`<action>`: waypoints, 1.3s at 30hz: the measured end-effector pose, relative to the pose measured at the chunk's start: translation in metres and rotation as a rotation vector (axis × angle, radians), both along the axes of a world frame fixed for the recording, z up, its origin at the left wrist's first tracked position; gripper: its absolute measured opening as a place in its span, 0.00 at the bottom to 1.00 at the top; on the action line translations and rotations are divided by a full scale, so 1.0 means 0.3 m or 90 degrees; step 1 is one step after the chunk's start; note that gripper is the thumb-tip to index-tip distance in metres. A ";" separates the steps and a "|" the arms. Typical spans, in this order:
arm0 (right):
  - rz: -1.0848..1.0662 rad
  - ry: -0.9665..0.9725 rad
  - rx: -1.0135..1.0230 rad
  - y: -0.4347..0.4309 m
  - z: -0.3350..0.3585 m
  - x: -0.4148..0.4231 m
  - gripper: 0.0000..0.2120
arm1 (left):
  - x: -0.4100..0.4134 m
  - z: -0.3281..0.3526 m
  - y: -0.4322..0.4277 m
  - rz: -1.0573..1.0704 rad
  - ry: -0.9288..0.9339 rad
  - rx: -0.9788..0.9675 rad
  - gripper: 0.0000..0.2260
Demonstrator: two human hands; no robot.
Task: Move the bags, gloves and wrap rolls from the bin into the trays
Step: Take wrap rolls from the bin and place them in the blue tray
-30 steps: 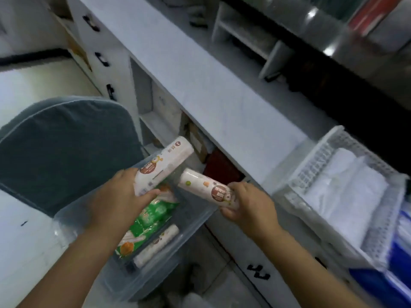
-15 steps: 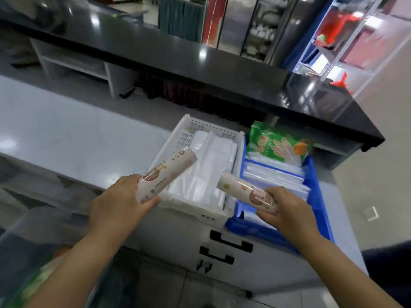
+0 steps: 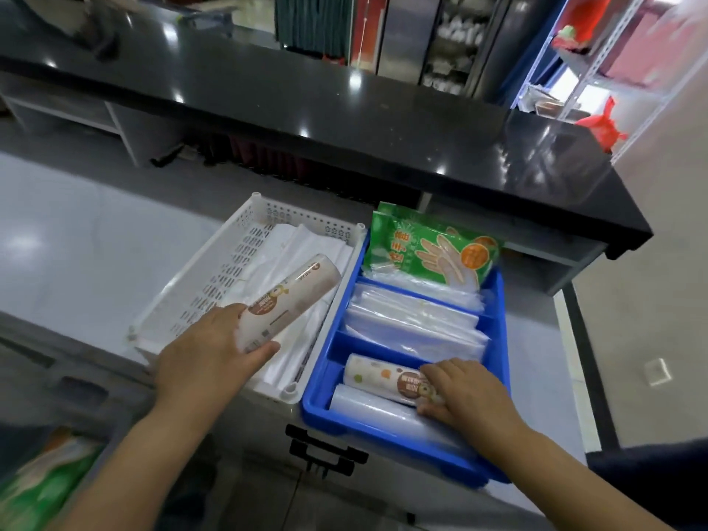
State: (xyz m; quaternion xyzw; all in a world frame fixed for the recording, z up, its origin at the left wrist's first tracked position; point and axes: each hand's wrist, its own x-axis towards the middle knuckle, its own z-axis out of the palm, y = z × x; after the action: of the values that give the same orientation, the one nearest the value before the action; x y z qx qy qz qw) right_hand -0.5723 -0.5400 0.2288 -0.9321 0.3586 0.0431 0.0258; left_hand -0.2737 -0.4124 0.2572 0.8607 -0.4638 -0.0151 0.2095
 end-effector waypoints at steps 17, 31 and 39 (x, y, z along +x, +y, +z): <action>0.183 -0.127 0.138 0.044 -0.013 0.236 0.13 | 0.031 0.037 -0.065 -0.014 -0.022 0.019 0.24; 0.025 -0.207 0.230 0.071 0.067 0.229 0.19 | 0.050 0.052 -0.125 -0.153 0.020 0.012 0.23; -0.252 -0.376 0.236 0.124 0.051 0.038 0.27 | -0.052 0.057 -0.200 -0.286 0.037 0.015 0.20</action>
State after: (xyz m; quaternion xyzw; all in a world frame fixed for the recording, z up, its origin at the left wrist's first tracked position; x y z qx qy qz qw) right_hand -0.5609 -0.5027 0.2440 -0.7966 0.4947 -0.1687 0.3038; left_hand -0.2892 -0.4723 0.2744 0.7374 -0.6373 -0.0916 0.2042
